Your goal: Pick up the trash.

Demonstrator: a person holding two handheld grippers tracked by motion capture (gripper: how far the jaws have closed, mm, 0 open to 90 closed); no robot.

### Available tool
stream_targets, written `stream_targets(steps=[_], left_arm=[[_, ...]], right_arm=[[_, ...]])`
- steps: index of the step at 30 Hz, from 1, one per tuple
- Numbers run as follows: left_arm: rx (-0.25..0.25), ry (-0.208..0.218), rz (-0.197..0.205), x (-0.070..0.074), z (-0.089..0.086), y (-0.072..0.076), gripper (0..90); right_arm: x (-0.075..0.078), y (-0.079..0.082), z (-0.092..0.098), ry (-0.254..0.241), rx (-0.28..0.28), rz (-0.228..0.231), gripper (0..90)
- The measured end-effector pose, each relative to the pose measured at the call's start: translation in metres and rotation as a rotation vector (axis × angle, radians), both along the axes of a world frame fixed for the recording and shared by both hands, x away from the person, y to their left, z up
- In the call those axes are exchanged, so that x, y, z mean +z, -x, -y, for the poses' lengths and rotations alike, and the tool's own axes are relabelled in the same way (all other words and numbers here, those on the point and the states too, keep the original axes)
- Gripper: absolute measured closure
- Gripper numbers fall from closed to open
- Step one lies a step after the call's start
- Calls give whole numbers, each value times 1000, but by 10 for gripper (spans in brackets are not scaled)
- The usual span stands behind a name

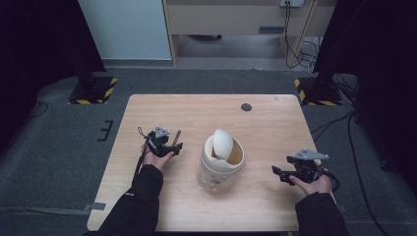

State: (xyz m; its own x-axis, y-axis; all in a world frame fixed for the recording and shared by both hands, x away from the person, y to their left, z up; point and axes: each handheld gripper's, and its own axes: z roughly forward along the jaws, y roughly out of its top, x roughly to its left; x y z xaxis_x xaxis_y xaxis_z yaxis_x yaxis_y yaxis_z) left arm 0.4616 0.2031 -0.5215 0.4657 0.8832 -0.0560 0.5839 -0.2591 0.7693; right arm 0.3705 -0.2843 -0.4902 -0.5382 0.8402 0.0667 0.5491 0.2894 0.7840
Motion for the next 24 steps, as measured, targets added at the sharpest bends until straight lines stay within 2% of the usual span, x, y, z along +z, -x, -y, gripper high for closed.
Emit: stream_targets(steps=[7,10,14,15,19,24], left_arm=[[17,-41,-41,-11,-1,-6,390],[23,-37,-26,-12,-1,-7,436],[31,-67,-13,-11,0,-7,561],[29,-69,-7,-12,1,-6,561],[27,-67,10,-13,4,-1,707],[35,-79,13,-13,9,4,788]], right_arm=[[0,0,1,6,-1,-6,238],[0,0,1,6,0,-7,238],[-2,-1,0,7,-1,-14,238],[-2,-1,0,7,-1,-14,238],[-1,-1,0,6,-1,-11,238],[-1,-1,0,5,-2,-12,236]])
